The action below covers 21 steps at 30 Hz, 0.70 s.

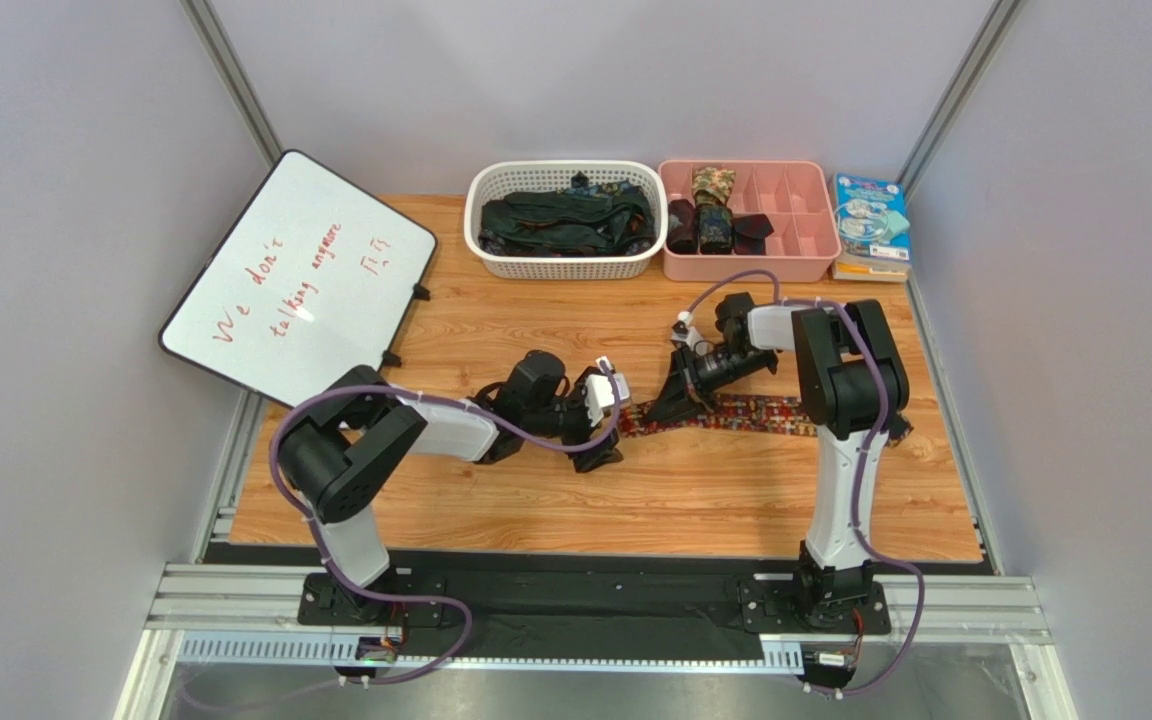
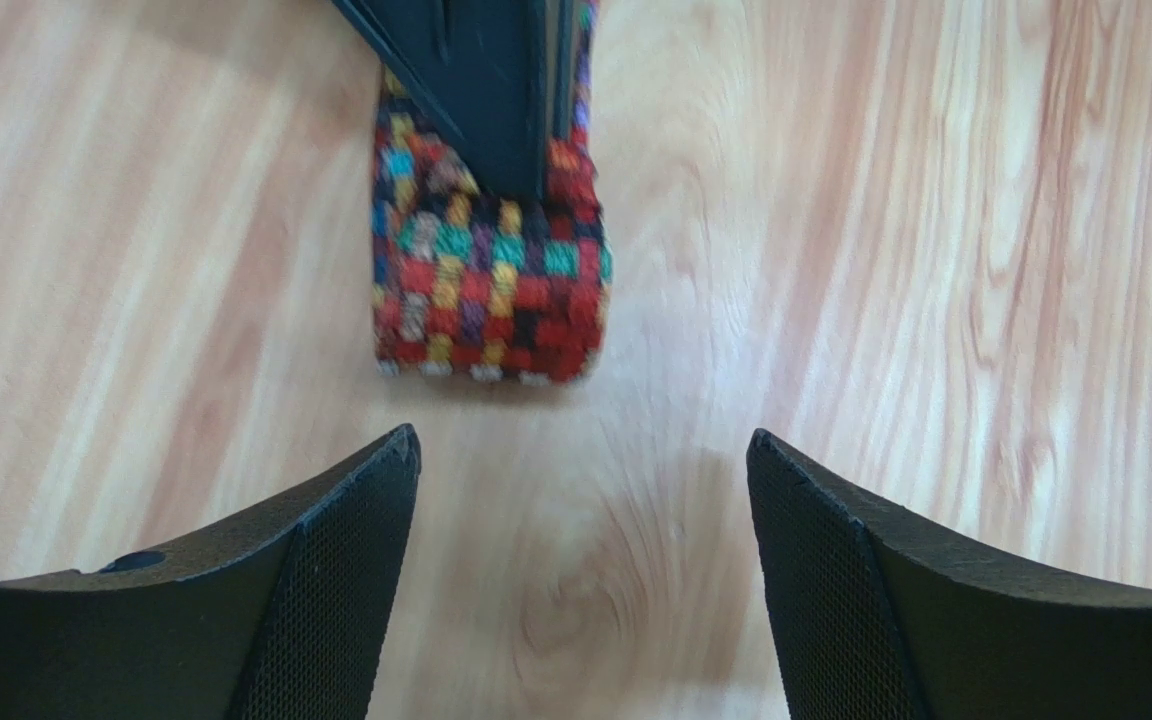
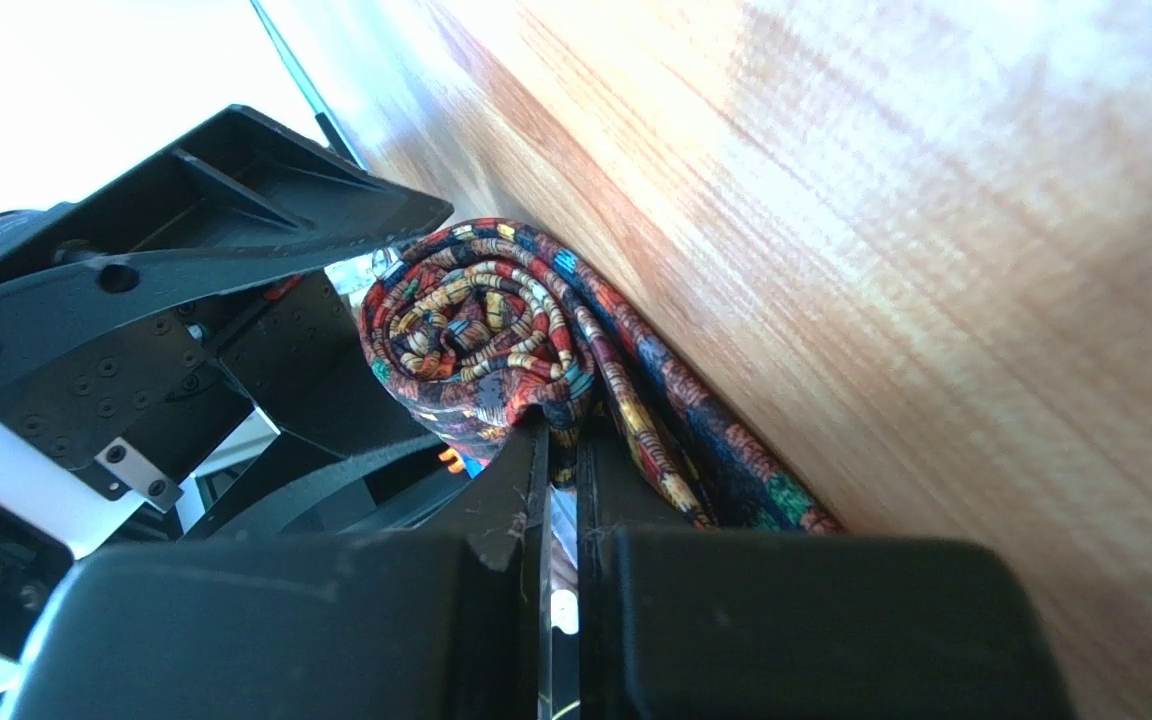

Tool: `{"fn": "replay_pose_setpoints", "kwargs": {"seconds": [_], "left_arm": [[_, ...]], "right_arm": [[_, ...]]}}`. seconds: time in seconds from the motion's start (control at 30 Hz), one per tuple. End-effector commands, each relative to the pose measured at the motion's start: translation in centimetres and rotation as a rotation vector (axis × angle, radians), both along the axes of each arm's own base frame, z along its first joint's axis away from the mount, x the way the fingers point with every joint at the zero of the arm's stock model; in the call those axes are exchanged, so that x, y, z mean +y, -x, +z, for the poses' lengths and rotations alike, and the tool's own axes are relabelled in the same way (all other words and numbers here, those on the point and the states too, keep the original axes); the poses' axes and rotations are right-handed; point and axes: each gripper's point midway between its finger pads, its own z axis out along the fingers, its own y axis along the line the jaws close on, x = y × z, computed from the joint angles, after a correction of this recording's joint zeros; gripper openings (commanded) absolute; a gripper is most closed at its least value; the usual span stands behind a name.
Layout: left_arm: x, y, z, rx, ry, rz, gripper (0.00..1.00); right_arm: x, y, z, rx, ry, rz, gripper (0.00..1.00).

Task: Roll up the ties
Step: Roll the tie at the center of the board.

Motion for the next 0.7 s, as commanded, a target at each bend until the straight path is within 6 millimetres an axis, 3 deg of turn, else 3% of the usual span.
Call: {"fn": "replay_pose_setpoints", "kwargs": {"seconds": [0.0, 0.27, 0.4, 0.57, 0.67], "left_arm": [[-2.9, -2.3, 2.9, -0.103, 0.198, 0.022, 0.85], [-4.1, -2.6, 0.7, -0.162, 0.251, -0.035, 0.84], [-4.5, -2.5, -0.3, -0.149, 0.25, -0.054, 0.77], [-4.4, -2.2, -0.6, -0.193, 0.224, -0.083, 0.59], [-4.4, -2.2, -0.8, -0.193, 0.187, -0.097, 0.6]], "right_arm": [[-2.5, 1.4, -4.7, 0.103, 0.195, 0.015, 0.0], [-3.3, 1.8, -5.0, 0.127, 0.236, 0.075, 0.0], [-3.3, 2.1, -5.3, 0.142, 0.232, 0.084, 0.0], [-2.8, 2.1, -5.3, 0.145, 0.209, 0.087, 0.0], [-2.2, 2.3, -5.3, 0.14, 0.195, 0.102, 0.0]]}}
